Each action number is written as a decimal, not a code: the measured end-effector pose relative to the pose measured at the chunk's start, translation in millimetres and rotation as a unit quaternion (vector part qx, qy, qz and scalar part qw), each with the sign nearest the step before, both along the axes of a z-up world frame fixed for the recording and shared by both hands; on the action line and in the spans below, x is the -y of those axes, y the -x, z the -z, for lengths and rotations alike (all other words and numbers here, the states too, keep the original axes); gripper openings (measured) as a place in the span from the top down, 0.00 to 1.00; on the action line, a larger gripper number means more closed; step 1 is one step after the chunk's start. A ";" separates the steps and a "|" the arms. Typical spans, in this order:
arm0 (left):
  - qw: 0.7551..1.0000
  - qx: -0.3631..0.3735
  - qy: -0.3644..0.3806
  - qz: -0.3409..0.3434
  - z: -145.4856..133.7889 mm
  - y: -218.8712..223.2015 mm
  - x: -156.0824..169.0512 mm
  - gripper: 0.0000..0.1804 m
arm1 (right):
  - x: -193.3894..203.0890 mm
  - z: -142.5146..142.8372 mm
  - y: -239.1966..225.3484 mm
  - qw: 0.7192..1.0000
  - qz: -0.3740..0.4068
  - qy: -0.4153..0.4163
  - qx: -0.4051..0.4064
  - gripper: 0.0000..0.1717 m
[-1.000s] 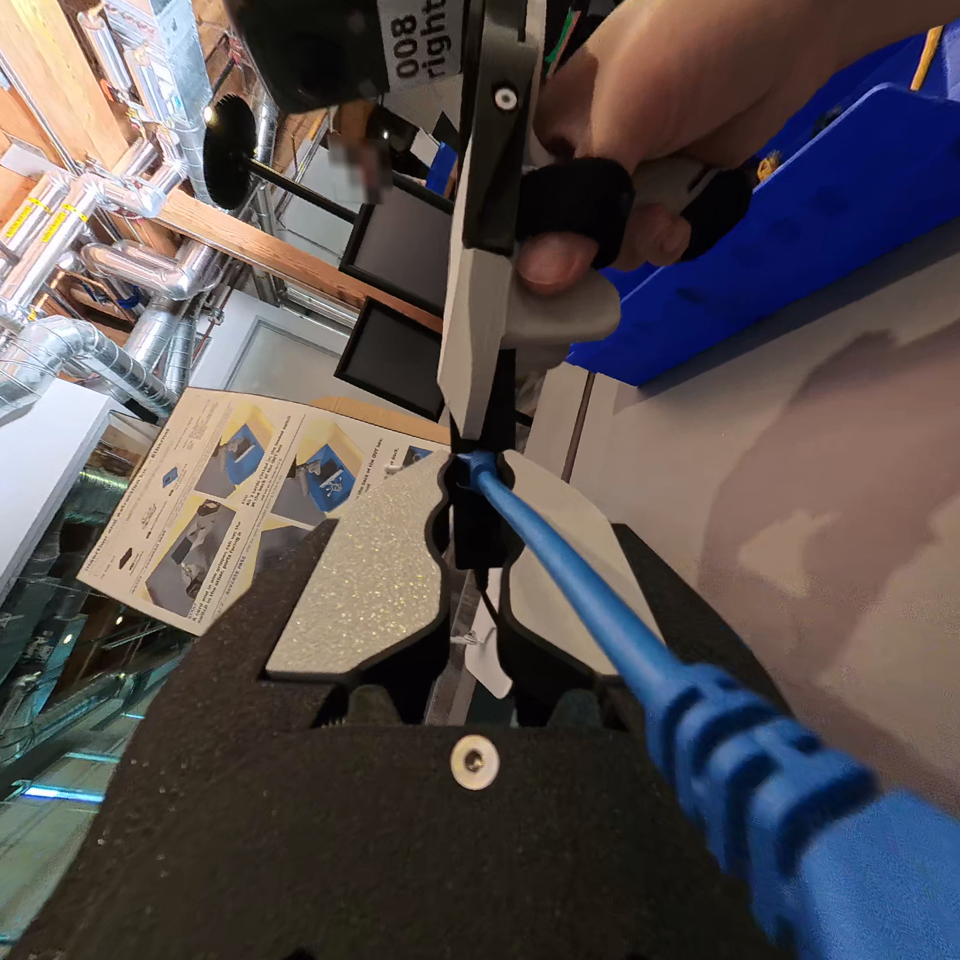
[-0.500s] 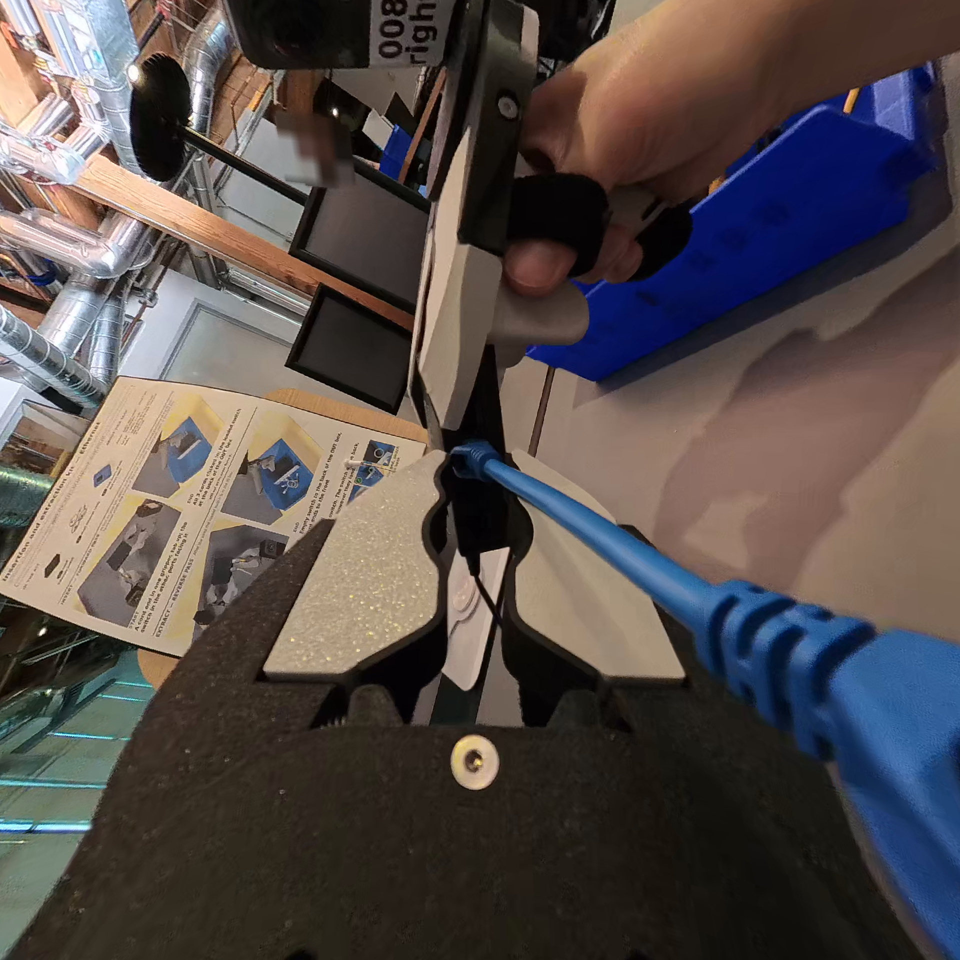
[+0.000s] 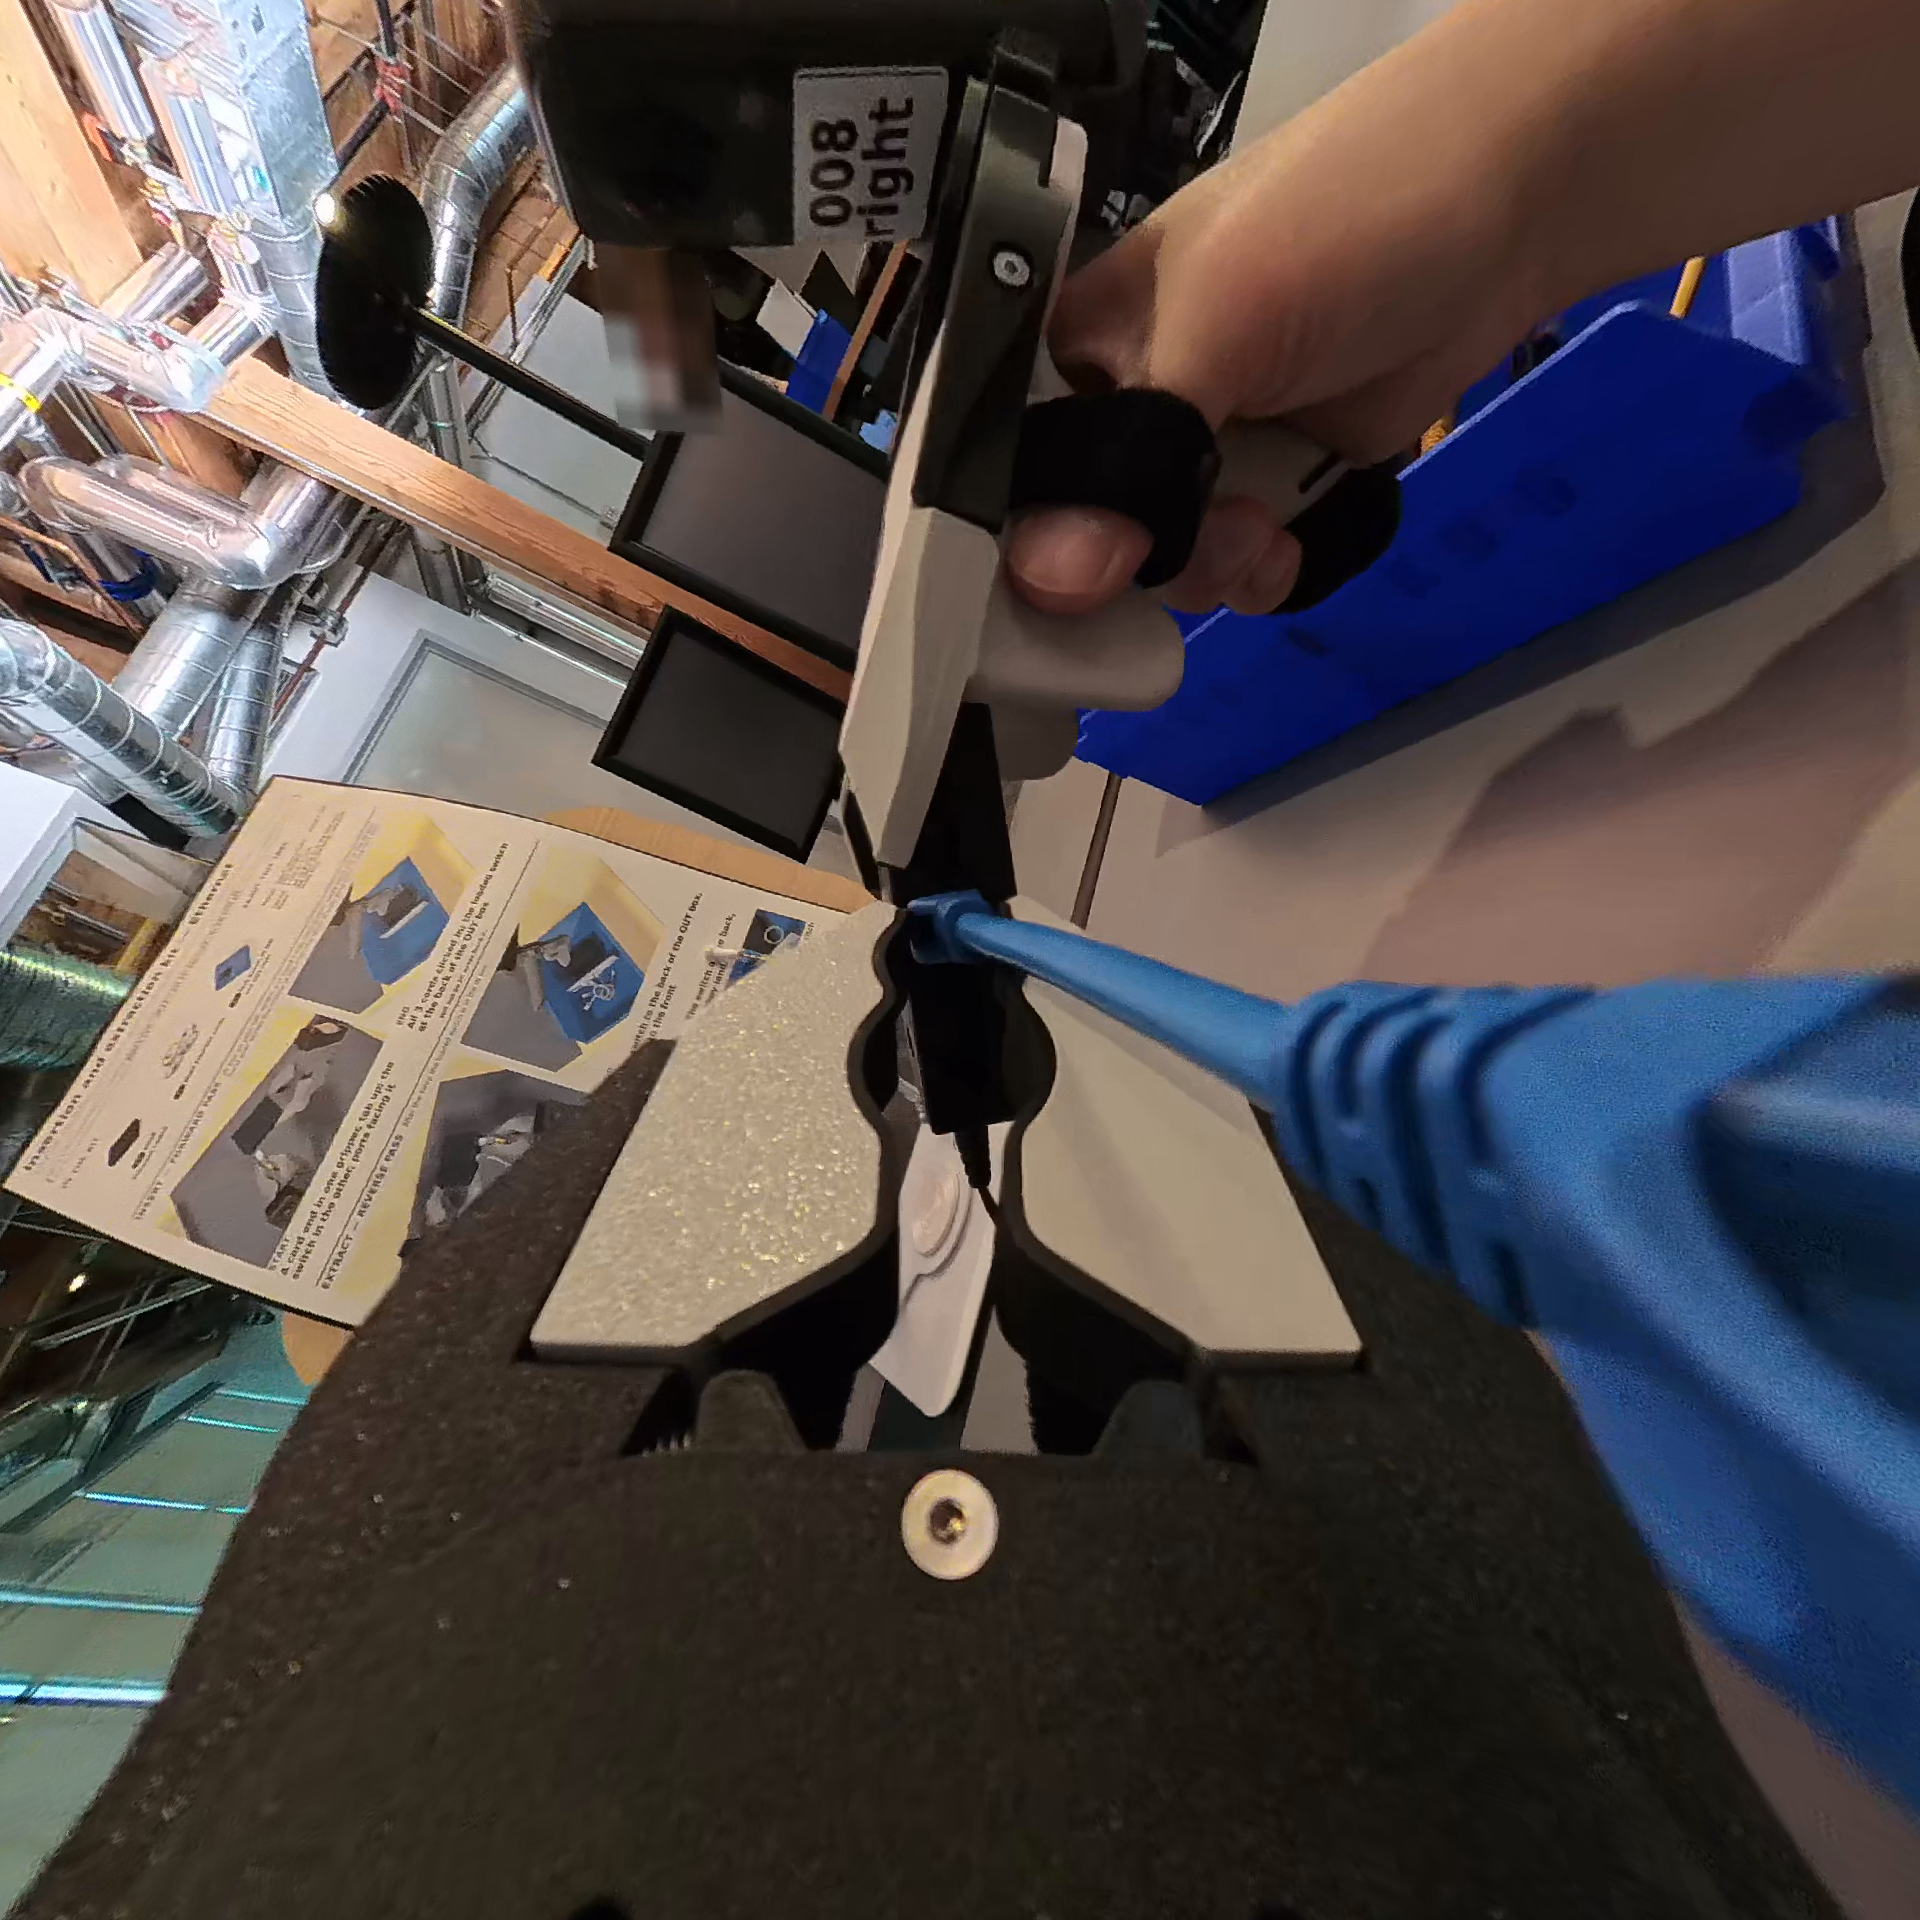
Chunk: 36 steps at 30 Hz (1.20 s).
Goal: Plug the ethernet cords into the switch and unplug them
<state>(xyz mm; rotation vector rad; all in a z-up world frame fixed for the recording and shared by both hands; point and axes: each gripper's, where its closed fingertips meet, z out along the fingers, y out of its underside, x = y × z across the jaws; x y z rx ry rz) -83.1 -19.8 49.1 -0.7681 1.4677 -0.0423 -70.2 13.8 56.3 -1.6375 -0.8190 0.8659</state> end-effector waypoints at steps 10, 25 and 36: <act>0.999 -0.030 -0.008 -0.012 6.7 -0.9 -3.5 0.92 | -1.9 13.3 -2.6 0.999 -0.003 0.027 0.033 0.63; 0.999 -0.036 0.020 -0.008 9.2 0.3 -4.3 0.94 | -0.9 30.6 0.8 0.997 -0.023 0.057 0.049 0.61; 0.998 -0.022 0.051 0.002 6.7 -1.9 -1.8 0.89 | -4.0 21.0 -3.4 0.999 -0.029 0.016 0.013 0.63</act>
